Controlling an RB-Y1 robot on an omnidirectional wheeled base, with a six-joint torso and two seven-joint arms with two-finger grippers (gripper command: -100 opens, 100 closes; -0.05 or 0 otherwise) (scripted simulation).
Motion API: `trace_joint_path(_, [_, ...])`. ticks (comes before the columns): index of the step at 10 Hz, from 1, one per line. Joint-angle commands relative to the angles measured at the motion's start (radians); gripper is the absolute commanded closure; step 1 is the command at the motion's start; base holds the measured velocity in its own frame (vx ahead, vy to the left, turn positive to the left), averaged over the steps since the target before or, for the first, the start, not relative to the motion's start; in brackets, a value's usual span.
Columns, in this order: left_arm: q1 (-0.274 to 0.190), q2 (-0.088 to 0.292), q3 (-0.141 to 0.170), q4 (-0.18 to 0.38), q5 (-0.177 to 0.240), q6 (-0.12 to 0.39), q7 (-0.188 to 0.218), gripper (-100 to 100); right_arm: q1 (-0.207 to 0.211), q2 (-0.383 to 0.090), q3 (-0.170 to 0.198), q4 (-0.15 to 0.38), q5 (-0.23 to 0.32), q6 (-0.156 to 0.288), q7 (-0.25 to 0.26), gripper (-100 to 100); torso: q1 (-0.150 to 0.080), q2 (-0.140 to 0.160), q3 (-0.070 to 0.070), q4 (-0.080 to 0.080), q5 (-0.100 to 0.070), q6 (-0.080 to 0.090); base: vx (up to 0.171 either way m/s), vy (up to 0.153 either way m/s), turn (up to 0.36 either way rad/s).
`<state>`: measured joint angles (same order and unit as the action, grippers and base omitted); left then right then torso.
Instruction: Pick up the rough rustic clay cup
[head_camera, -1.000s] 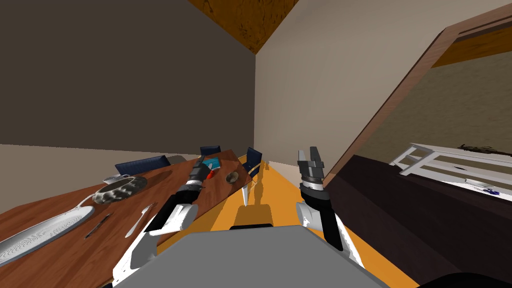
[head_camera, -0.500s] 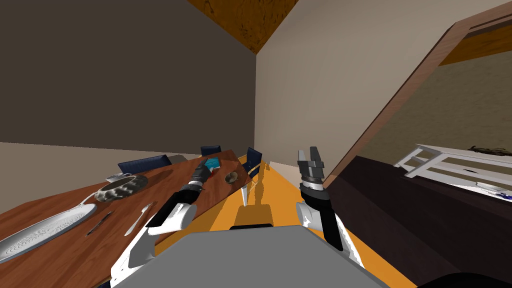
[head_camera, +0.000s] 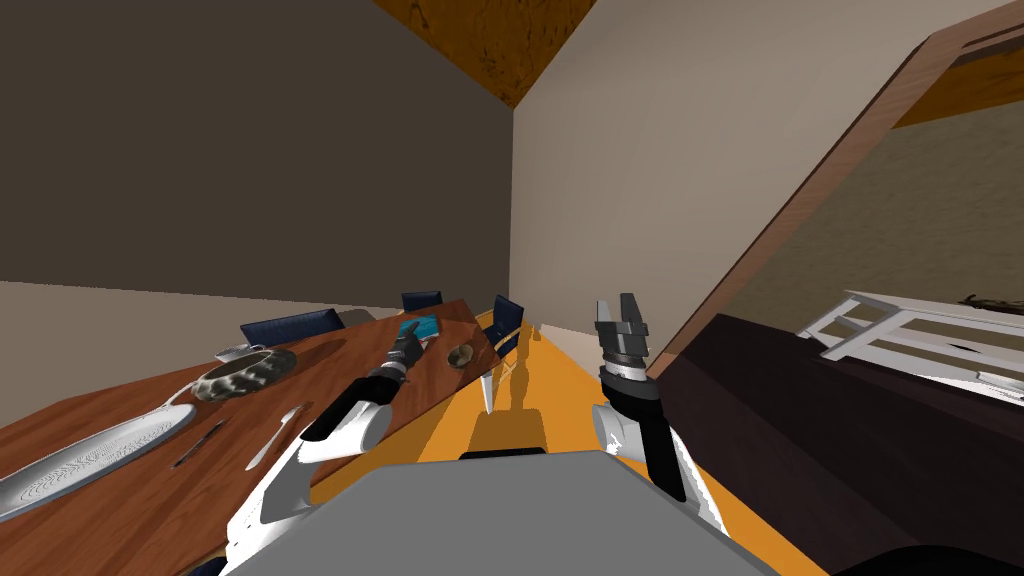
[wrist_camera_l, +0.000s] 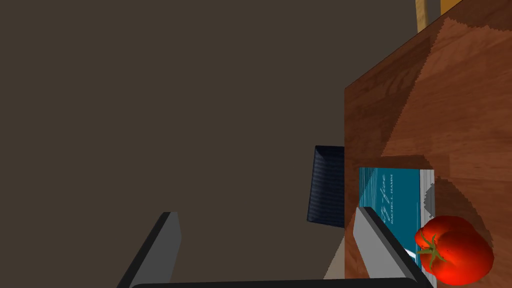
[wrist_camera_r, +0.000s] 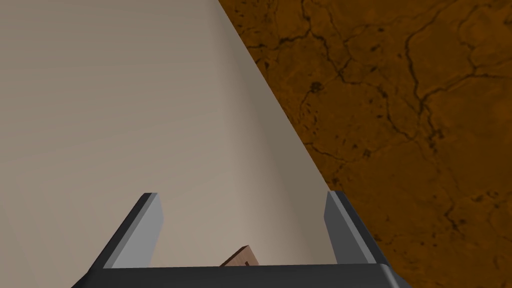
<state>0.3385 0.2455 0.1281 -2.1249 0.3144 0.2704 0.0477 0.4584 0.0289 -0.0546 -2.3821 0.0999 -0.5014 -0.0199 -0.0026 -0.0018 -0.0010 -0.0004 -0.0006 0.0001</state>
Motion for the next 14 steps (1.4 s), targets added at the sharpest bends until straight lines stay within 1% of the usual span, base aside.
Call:
trace_joint_path(1, [-0.001, 0.003, 0.002, 0.003, 0.003, 0.050, 0.003, -100, 0.000, 0.000, 0.000, 0.000, 0.000, 0.000, 0.000, 0, 0.000, 0.000, 0.000, 0.000, 0.000, 0.000, 0.020, -0.037, 0.017])
trace_joint_path(4, [-0.017, 0.022, 0.010, 0.033, 0.020, 0.140, 0.015, -100, 0.000, 0.000, 0.000, 0.000, 0.000, 0.000, 0.000, 0, 0.000, 0.000, 0.000, 0.000, 0.000, 0.000, 0.028, -0.043, 0.024])
trace_joint_path(5, [-0.017, 0.022, 0.010, 0.033, 0.020, 0.167, 0.015, -100, 0.000, 0.000, 0.000, 0.000, 0.000, 0.000, 0.000, 0, 0.000, -0.001, 0.000, 0.000, 0.000, 0.000, 0.027, -0.044, 0.016])
trace_joint_path(6, [-0.025, 0.030, 0.014, 0.049, 0.027, 0.195, 0.020, -100, 0.000, 0.000, 0.000, 0.000, 0.000, 0.000, 0.000, 0, 0.000, -0.001, 0.000, 0.000, 0.000, 0.000, 0.028, -0.047, 0.021])
trace_joint_path(9, [-0.033, 0.038, 0.017, 0.065, 0.034, 0.279, 0.026, -100, 0.000, 0.000, 0.000, 0.000, 0.000, 0.000, 0.000, 0, 0.000, -0.001, -0.001, 0.000, 0.000, 0.000, 0.035, -0.037, 0.016])
trace_joint_path(10, [-0.040, 0.044, 0.020, 0.081, 0.040, 0.316, 0.031, -100, 0.000, 0.000, 0.000, 0.000, 0.000, 0.000, 0.000, 0, 0.000, -0.001, -0.001, 0.000, 0.000, 0.000, 0.049, -0.048, 0.020])
trace_joint_path(11, [-0.040, 0.044, 0.020, 0.081, 0.040, 0.332, 0.031, -100, 0.000, 0.000, 0.000, 0.000, 0.000, 0.000, 0.000, 0, 0.000, -0.002, -0.001, 0.000, 0.000, 0.000, 0.043, -0.042, 0.010])
trace_joint_path(12, [-0.047, 0.050, 0.022, 0.098, 0.046, 0.368, 0.036, -100, 0.000, 0.000, 0.000, 0.000, 0.000, 0.000, 0.000, 0, 0.000, -0.001, -0.001, 0.000, 0.000, 0.000, 0.045, -0.042, 0.016])
trace_joint_path(13, [-0.047, 0.050, 0.022, 0.098, 0.046, 0.383, 0.036, -100, 0.000, 0.000, 0.000, 0.000, 0.000, 0.000, 0.000, 0, 0.000, -0.002, -0.001, 0.000, 0.000, 0.000, 0.035, -0.039, 0.009])
trace_joint_path(14, [-0.053, 0.054, 0.024, 0.114, 0.050, 0.421, 0.041, -100, 0.000, 0.000, 0.000, 0.000, 0.000, 0.000, 0.000, 0, 0.000, -0.001, -0.001, 0.000, 0.000, 0.000, 0.046, -0.044, 0.013])
